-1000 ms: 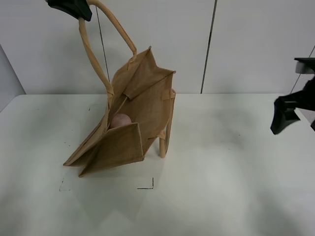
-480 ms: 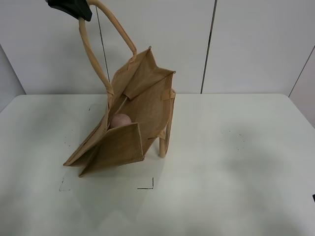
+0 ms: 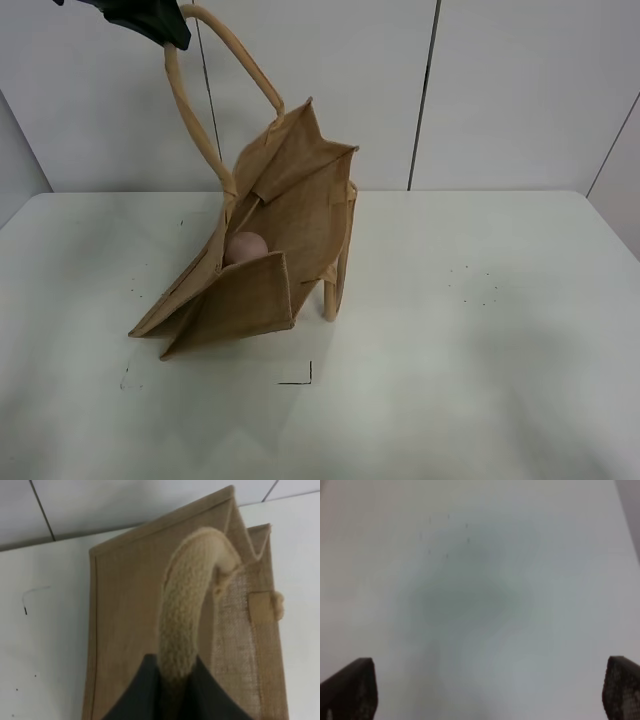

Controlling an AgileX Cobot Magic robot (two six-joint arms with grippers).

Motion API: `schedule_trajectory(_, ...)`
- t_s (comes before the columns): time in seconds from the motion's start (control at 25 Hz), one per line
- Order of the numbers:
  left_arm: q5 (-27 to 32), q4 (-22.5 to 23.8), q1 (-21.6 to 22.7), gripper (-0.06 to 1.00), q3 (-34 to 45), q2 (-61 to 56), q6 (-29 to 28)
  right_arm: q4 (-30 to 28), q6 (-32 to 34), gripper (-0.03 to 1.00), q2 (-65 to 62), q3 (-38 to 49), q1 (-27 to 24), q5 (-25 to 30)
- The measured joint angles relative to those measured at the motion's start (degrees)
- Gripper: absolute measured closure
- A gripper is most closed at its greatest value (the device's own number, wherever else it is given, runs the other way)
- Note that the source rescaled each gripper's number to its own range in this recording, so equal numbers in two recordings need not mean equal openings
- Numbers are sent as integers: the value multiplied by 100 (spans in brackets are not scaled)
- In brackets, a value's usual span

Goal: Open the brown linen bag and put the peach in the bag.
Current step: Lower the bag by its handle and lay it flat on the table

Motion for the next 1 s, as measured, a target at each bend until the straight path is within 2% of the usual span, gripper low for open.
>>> schedule_trajectory(0.16,-19,-69,0,94,440,129,0,0,0,-3,-504,0,0,0)
schedule_trajectory(0.24,-83,-257,0,94,761,250,0,0,0,-3,-511,0,0,0)
schedule_trajectory(0.48,-708,-740,0,94,1616,882,52,7,0,-3,-511,0,0,0)
schedule_trajectory(0.72,-777,-1234,0,94,1722,1665,169,7,0,-3,-511,0,0,0)
schedule_trajectory(1.0,-985,-1330,-11,94,1743,2040,232,7,0,-3,-511,0,0,0)
